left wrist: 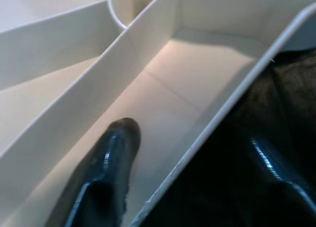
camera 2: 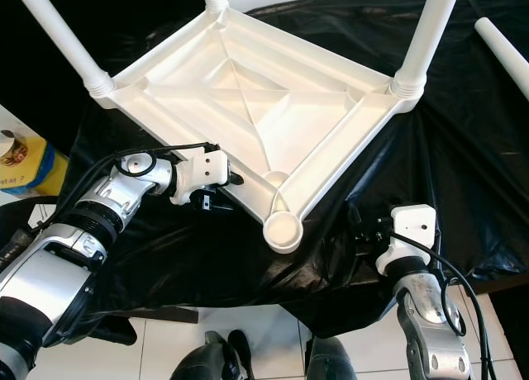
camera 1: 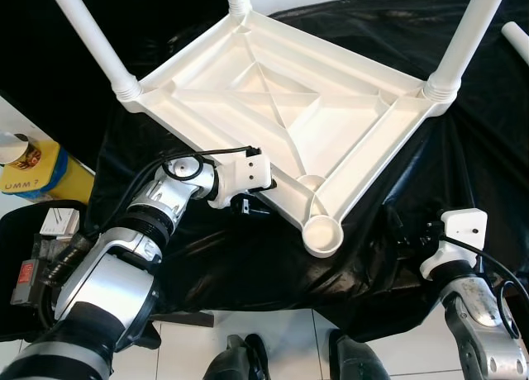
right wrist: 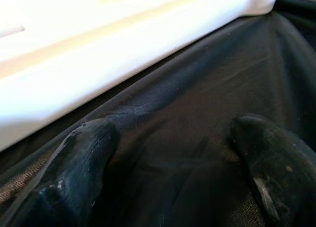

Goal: Building children table

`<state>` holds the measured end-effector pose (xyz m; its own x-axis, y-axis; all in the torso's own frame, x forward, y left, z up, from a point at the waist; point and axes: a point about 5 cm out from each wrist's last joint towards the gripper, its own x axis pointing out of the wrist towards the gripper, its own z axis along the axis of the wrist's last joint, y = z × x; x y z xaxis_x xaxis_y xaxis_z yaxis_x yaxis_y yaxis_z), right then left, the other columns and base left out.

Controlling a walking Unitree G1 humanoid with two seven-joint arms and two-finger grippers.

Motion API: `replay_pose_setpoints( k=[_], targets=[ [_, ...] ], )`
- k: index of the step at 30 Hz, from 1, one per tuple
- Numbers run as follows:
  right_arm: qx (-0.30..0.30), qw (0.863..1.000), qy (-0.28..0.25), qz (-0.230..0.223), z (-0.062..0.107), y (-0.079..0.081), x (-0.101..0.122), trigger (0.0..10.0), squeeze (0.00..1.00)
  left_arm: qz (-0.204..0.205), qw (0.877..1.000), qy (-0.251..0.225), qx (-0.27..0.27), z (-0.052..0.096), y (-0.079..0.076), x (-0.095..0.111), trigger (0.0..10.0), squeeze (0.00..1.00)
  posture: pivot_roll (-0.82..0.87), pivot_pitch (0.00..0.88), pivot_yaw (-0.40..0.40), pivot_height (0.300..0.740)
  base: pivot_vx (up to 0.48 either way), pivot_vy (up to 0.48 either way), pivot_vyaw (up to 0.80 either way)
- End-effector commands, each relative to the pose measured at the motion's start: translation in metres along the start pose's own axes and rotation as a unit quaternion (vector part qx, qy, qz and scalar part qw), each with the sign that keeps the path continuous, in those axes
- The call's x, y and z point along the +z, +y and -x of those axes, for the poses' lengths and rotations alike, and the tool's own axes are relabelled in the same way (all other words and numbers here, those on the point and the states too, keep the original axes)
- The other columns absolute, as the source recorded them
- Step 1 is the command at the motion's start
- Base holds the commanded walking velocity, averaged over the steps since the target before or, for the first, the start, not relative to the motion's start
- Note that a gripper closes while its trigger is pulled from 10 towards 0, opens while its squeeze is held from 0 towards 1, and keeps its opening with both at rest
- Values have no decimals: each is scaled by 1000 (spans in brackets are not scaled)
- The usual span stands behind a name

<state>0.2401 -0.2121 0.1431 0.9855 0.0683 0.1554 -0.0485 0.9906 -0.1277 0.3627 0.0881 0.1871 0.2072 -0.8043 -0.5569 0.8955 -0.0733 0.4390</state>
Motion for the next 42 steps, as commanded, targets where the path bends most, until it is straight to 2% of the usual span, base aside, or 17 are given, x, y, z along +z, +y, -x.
replay_pose_setpoints(
  k=[1, 18, 19, 20, 22, 23, 27, 28, 29, 30, 33, 34, 35, 36, 37, 39, 42],
  targets=[
    [-3, 999, 33, -1, 7, 0, -12, 10000, 0, 52, 999, -6, 2, -1, -10, -15, 0, 0, -203, 295, 144, 740, 0, 0, 0],
    [-10, 1000, 28, -2, -1, 0, -11, 10000, 0, 69, 996, -52, -14, 0, -36, -16, 0, 0, -196, 254, 142, 740, 0, 0, 0],
    [-11, 1000, 26, -3, -2, 1, -11, 10000, 0, 72, 996, -58, -12, -2, -41, -15, 1373, 0, -195, 248, 143, 740, 0, 0, 0],
    [-12, 1000, 25, -3, -3, 1, -11, 10000, 0, 75, 995, -67, -14, -3, -47, -13, 5569, 0, -194, 243, 140, 740, 0, 0, 0],
    [-12, 1000, 25, -3, -3, 1, -11, 10000, 0, 75, 995, -67, -14, -3, -47, -13, 5569, 0, -194, 243, 140, 740, 0, 0, 0],
    [-12, 1000, 24, -3, -4, 2, -11, 10000, 0, 79, 994, -77, -16, -5, -53, -10, 10000, 0, -193, 238, 139, 740, 0, 0, 0],
    [-16, 1000, 21, -3, -8, 2, -11, 10000, 0, 94, 992, -85, -3, -8, -60, -8, 10000, 0, -189, 228, 137, 740, 0, 0, 0],
    [-24, 1000, 18, 0, -9, 1, -11, 10000, 0, 104, 991, -85, 11, -8, -60, -8, 10000, 282, -188, 222, 135, 740, 0, 0, 0],
    [-24, 1000, 18, 0, -9, 1, -11, 10000, 0, 104, 991, -85, 11, -8, -60, -8, 10000, 282, -188, 222, 135, 740, 0, 0, 0],
    [-38, 999, 16, 2, -11, 0, -11, 10000, 0, 117, 989, -90, 27, -7, -57, -7, 10000, 1000, -186, 215, 133, 740, 0, 0, 0],
    [-53, 998, 15, 1, -13, -2, -11, 10000, 0, 121, 987, -93, 41, -5, -55, -6, 10000, 1000, -184, 207, 131, 740, 0, 0, 0],
    [-86, 996, 8, -2, -16, -5, -11, 10000, 0, 121, 985, -91, 78, -1, -48, -5, 10000, 1000, -181, 197, 130, 740, 0, 0, 0],
    [-98, 995, 5, 0, -17, -7, -10, 10000, 0, 120, 984, -92, 91, 1, -46, -4, 10000, 0, -181, 194, 129, 740, 0, 0, 0],
    [-98, 995, 5, 0, -17, -7, -10, 10000, 0, 120, 984, -92, 91, 1, -46, -4, 10000, 0, -181, 194, 129, 740, 0, 0, 0],
    [-126, 992, -6, 3, -20, -10, -7, 10000, 0, 122, 982, -99, 107, 4, -43, -1, 10000, 0, -182, 189, 126, 740, 0, 0, 0],
    [-126, 992, -6, 3, -20, -10, -7, 10000, 0, 122, 982, -99, 107, 4, -43, -1, 10000, 0, -182, 189, 126, 740, 0, 0, 0],
    [-169, 985, -21, 9, -23, -18, -4, 10000, 0, 117, 972, -128, 157, 7, -36, 9, 10000, 0, -180, 176, 121, 740, 0, 0, 0]
  ],
)
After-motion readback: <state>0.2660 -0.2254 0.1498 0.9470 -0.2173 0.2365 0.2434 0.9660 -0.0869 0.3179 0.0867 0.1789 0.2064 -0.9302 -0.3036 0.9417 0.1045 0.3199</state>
